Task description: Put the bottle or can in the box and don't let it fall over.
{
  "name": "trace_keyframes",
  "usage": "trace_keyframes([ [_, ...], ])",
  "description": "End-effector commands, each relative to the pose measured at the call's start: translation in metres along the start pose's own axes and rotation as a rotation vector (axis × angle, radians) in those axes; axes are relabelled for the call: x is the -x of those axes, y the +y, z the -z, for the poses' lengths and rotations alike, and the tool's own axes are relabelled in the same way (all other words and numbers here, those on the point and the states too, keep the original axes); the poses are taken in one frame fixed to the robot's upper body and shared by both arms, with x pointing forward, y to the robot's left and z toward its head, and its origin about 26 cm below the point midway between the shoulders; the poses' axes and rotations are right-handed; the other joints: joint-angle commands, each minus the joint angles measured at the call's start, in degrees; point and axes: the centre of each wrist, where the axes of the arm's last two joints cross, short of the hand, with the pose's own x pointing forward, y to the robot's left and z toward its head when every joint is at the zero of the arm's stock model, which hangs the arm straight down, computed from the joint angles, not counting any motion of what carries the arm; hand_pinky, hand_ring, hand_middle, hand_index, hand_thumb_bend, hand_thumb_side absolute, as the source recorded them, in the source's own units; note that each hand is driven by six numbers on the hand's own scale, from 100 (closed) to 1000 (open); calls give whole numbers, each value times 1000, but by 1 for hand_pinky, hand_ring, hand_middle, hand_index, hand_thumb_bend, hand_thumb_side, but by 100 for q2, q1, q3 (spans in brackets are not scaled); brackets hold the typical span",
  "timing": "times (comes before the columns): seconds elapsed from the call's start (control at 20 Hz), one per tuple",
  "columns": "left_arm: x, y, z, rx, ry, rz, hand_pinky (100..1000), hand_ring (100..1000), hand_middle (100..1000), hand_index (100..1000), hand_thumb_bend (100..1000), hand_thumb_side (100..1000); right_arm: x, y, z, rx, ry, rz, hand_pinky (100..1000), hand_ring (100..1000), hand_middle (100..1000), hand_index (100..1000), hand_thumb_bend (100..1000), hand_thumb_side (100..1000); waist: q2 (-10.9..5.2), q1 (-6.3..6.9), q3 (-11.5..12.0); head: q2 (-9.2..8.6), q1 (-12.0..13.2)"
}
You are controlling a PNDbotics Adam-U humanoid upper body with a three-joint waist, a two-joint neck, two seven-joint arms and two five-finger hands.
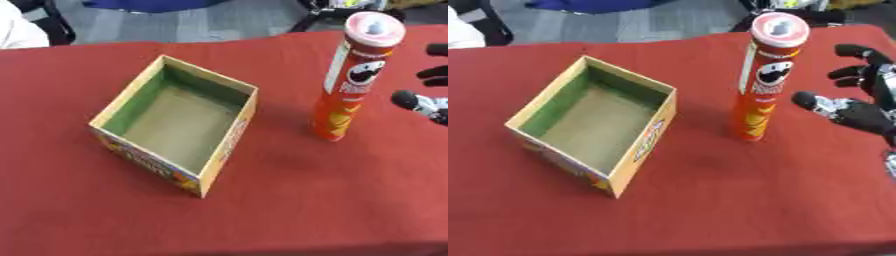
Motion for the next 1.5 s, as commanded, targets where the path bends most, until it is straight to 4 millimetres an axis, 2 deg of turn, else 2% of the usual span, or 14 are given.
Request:
trace_keyframes([
  [0.05, -7, 3, 4, 5, -30, 18, 711, 799, 753, 786, 448, 761, -5, -2, 4, -13, -23, 3, 713, 700, 837, 843, 1000, 541, -50, -15, 8, -73, -26],
  [1.5, -6, 0, 3, 16, -20, 5, 713, 800, 753, 785, 443, 763, -9, 23, 29, -75, -52, 85, 707, 723, 870, 862, 1000, 541, 38, 1, 80, -165, -75],
])
